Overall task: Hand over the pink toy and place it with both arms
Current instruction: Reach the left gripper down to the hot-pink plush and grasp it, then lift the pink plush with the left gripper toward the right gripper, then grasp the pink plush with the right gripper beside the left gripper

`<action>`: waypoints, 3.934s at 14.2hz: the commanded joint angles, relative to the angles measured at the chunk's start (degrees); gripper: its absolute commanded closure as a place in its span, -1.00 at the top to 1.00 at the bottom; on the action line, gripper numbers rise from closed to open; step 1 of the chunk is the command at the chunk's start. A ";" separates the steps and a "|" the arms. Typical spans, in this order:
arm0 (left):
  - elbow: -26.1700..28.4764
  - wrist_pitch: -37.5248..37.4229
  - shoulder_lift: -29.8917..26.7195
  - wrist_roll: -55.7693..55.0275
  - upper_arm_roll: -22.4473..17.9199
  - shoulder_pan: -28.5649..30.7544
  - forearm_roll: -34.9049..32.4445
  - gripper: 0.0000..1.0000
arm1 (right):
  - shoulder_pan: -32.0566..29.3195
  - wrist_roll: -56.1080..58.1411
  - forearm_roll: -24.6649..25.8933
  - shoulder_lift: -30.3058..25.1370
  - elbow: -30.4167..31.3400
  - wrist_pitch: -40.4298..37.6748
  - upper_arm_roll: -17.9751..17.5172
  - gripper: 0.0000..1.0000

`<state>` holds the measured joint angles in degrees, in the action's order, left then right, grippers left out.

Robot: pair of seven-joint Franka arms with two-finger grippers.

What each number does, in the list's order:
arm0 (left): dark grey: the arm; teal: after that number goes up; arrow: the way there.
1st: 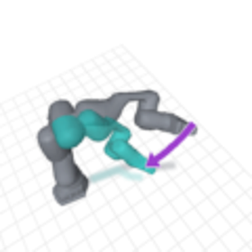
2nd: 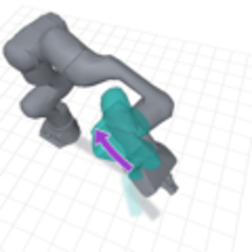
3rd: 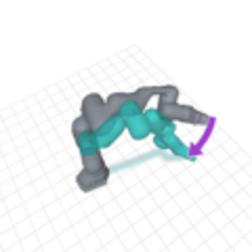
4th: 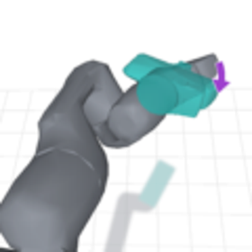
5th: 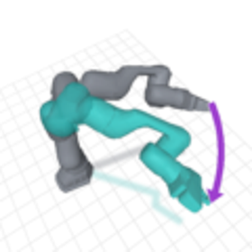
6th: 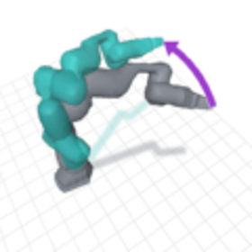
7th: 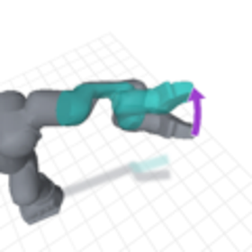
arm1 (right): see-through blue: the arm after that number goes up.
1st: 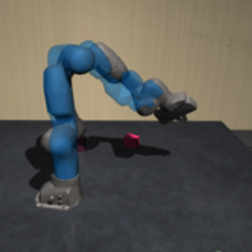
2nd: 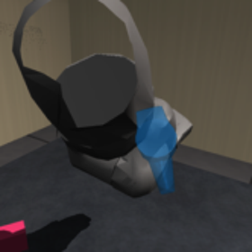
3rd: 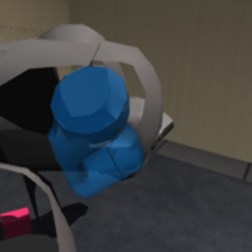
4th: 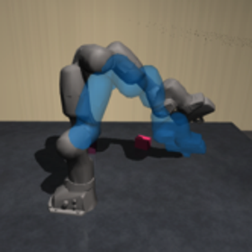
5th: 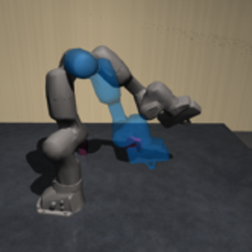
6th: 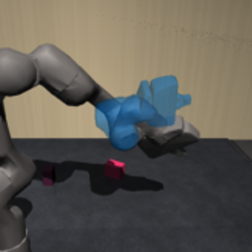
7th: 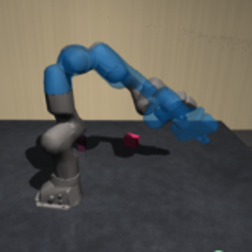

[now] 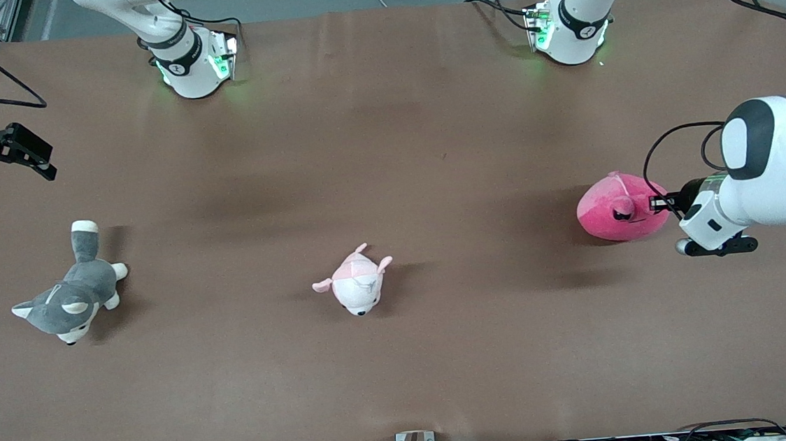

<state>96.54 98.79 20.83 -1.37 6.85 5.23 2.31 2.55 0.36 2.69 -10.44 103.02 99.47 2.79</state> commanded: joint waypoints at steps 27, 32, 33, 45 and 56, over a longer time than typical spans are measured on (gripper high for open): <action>-23.68 37.52 9.93 -58.13 20.95 -37.11 15.80 -1.00 | 5.19 -0.27 -6.88 3.23 -3.53 -5.96 0.37 0.60; -24.47 37.52 11.16 -58.13 17.67 -40.30 15.80 -1.00 | 5.18 -0.53 -18.24 6.83 -3.35 -5.96 0.38 0.41; -24.47 37.52 11.16 -58.13 17.59 -40.30 15.80 -1.00 | 5.71 -0.54 -18.77 7.53 -3.35 -5.70 0.29 0.40; -24.21 37.44 11.87 -57.96 17.58 -40.30 15.53 -1.00 | 12.83 -6.78 -34.34 12.11 -4.67 -4.29 0.29 0.34; -24.21 37.52 12.22 -57.69 17.58 -40.30 15.62 -1.00 | 16.97 -6.34 -29.68 14.49 -3.71 -4.11 0.29 0.31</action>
<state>73.89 136.18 32.38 -59.57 24.79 -34.47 17.86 19.00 -5.48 -27.89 3.90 99.29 95.72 2.64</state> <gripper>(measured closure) 0.907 0.335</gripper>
